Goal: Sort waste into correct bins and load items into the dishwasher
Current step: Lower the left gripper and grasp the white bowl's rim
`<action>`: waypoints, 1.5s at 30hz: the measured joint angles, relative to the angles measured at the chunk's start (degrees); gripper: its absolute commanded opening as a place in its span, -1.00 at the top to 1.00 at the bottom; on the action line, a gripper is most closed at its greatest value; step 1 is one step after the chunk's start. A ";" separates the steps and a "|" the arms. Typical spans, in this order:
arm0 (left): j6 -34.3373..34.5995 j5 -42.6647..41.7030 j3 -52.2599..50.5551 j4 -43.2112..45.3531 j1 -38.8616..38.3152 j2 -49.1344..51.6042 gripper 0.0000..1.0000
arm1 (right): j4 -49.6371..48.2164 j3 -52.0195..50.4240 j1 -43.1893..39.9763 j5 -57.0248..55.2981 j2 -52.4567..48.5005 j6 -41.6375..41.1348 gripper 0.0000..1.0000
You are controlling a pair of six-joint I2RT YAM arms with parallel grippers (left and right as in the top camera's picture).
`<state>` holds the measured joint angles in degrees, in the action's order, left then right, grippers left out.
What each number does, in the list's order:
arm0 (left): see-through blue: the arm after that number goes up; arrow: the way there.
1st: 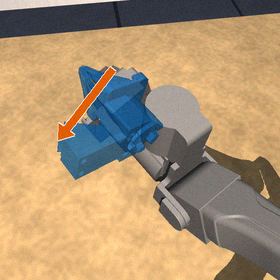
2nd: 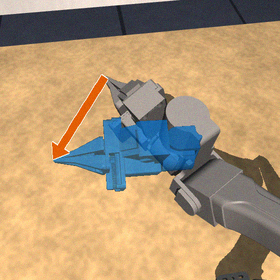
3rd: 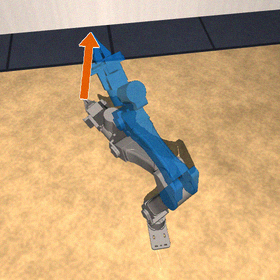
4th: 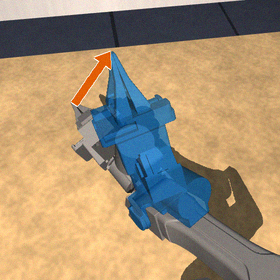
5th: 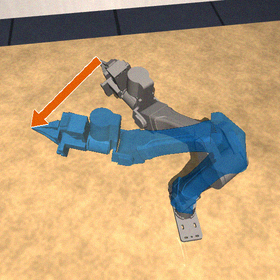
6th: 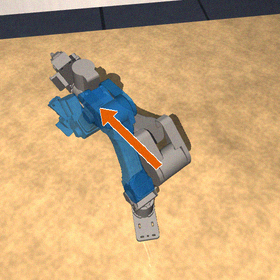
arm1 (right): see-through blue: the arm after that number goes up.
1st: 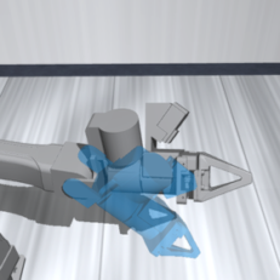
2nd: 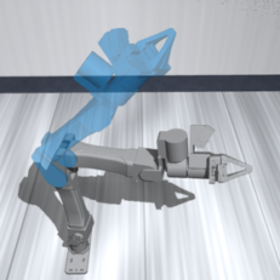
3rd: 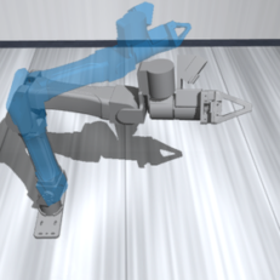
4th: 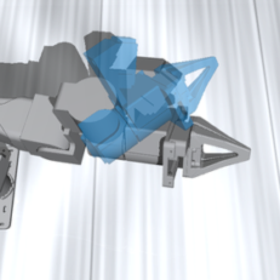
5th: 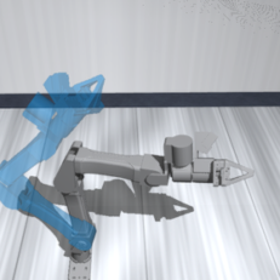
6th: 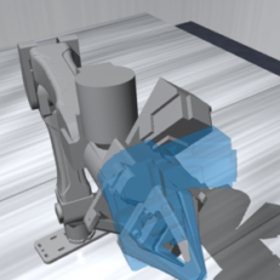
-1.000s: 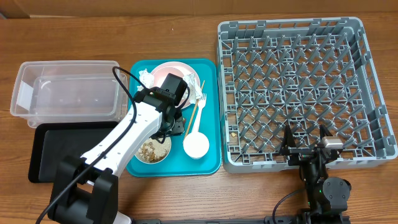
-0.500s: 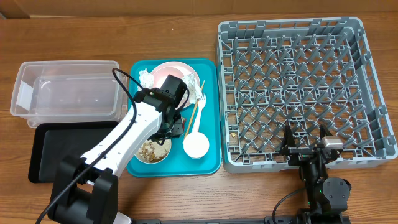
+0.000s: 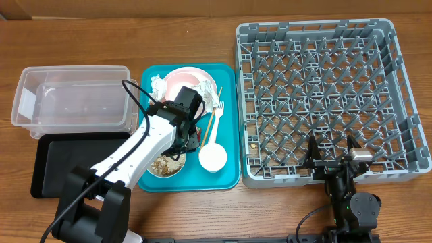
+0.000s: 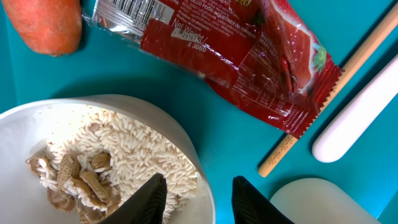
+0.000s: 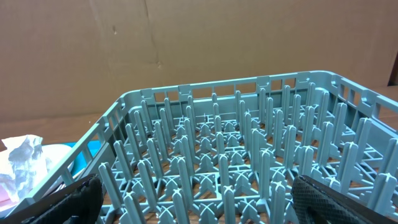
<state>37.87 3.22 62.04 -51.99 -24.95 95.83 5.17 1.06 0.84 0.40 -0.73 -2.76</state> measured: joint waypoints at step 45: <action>6.78 -1.05 -0.24 1.42 0.00 0.00 0.42 | 0.00 0.00 0.00 0.00 0.00 -0.02 -1.00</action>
<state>44.64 2.17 61.80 -50.57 -24.95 95.83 5.17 1.06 0.84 0.40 -0.73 -2.79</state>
